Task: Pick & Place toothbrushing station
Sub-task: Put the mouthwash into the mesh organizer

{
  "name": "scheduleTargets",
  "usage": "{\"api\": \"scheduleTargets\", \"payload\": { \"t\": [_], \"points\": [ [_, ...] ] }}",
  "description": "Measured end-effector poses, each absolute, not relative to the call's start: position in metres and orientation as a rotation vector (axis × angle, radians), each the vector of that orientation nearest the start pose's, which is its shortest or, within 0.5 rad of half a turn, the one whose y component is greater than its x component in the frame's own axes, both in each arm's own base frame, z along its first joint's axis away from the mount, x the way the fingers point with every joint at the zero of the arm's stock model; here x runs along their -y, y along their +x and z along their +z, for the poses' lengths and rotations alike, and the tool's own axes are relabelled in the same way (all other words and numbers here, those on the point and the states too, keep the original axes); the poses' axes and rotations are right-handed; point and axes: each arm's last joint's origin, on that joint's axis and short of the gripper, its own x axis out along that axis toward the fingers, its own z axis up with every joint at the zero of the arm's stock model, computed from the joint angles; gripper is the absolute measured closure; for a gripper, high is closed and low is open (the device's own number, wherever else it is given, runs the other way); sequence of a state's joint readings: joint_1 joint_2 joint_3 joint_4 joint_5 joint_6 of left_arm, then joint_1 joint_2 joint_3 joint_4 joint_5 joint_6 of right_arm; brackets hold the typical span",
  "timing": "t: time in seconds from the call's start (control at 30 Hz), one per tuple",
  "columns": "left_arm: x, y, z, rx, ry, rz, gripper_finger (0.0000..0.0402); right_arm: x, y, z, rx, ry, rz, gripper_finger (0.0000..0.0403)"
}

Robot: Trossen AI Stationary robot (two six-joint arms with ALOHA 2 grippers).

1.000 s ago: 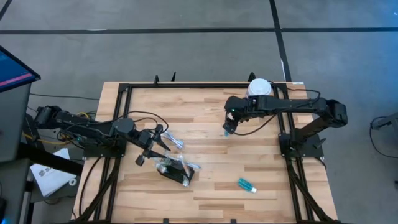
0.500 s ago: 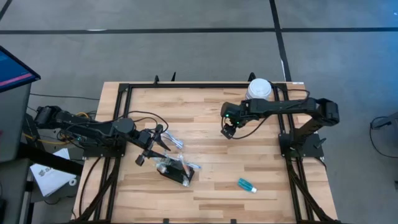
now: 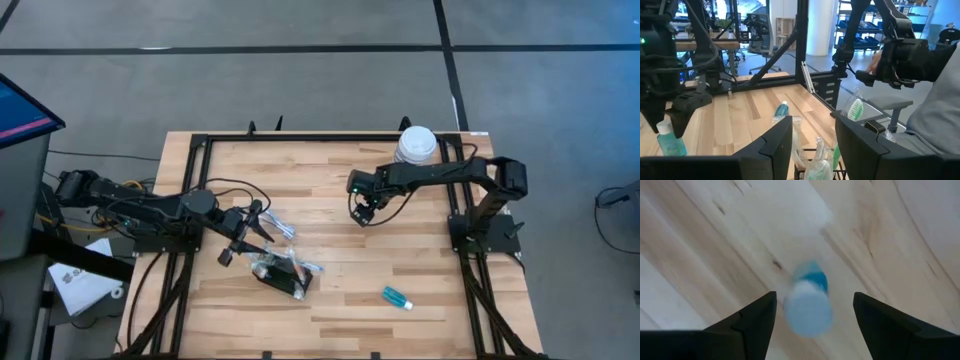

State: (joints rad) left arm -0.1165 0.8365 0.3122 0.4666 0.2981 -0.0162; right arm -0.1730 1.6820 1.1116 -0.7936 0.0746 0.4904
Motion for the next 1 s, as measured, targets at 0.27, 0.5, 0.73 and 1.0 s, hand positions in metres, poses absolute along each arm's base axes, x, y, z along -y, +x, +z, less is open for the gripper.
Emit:
{"api": "scheduleTargets", "payload": {
  "t": [0.27, 0.5, 0.73, 1.0],
  "points": [
    [0.030, 0.178, 0.223, -0.061, -0.020, -0.416, 0.0256, 0.056, 0.309, 0.178, -1.295, 0.477, -0.538, 0.0147],
    [0.030, 0.178, 0.223, -0.062, -0.018, -0.416, 0.0256, 0.057, 0.310, 0.182, -1.264, 0.476, -0.534, 0.0147],
    [0.030, 0.178, 0.223, -0.062, -0.018, -0.416, 0.0256, 0.057, 0.311, 0.178, -1.268, 0.487, -0.543, 0.0147],
    [0.030, 0.178, 0.223, -0.062, -0.018, -0.416, 0.0256, 0.058, 0.310, 0.189, -1.290, 0.495, -0.553, 0.0152]
  ]
}}
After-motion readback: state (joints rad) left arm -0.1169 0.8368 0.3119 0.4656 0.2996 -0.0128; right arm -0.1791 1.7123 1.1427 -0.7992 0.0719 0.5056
